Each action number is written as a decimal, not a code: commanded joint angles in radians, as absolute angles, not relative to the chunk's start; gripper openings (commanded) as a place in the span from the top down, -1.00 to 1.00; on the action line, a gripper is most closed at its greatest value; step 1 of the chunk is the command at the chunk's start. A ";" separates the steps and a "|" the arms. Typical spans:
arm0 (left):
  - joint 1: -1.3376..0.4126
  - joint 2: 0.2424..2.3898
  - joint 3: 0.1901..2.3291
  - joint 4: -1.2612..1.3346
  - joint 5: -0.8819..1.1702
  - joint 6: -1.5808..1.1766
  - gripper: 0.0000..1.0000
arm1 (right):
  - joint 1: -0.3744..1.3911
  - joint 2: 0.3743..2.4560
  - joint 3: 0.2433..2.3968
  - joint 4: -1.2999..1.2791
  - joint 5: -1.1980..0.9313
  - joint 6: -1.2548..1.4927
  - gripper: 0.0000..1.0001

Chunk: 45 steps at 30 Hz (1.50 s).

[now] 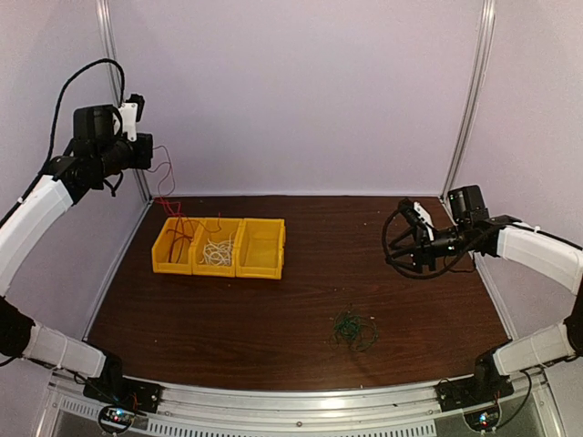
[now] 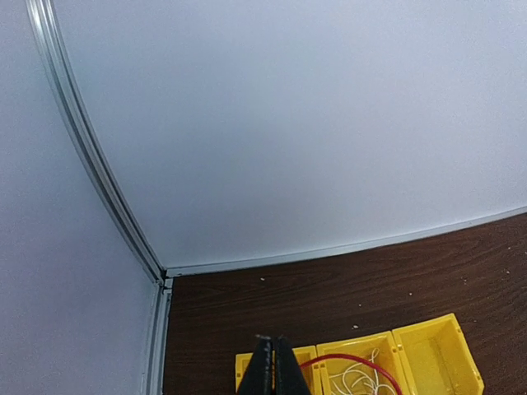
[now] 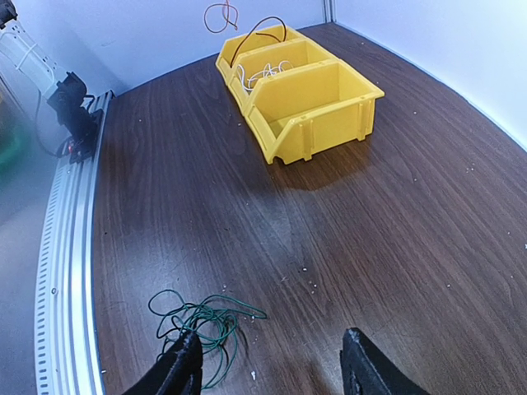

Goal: Untangle the cables

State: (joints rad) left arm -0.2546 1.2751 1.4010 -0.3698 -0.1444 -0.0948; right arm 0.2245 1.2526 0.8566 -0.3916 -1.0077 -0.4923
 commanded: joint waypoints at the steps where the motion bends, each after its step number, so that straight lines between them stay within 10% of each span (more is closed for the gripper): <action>1: -0.233 1.262 1.433 -0.374 -0.201 -0.043 1.00 | 0.221 1.269 0.843 -0.380 -0.995 -0.503 -0.15; 45: -0.182 1.712 1.198 -0.007 -0.255 -0.032 1.00 | 0.218 1.266 0.847 -0.426 -0.959 -0.557 -0.15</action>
State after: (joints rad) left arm -0.1928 1.6558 1.2041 -0.0601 -0.2840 0.0128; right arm 0.2237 1.2884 0.8509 -0.4156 -0.9760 -0.5419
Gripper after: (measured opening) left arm 0.008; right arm 0.575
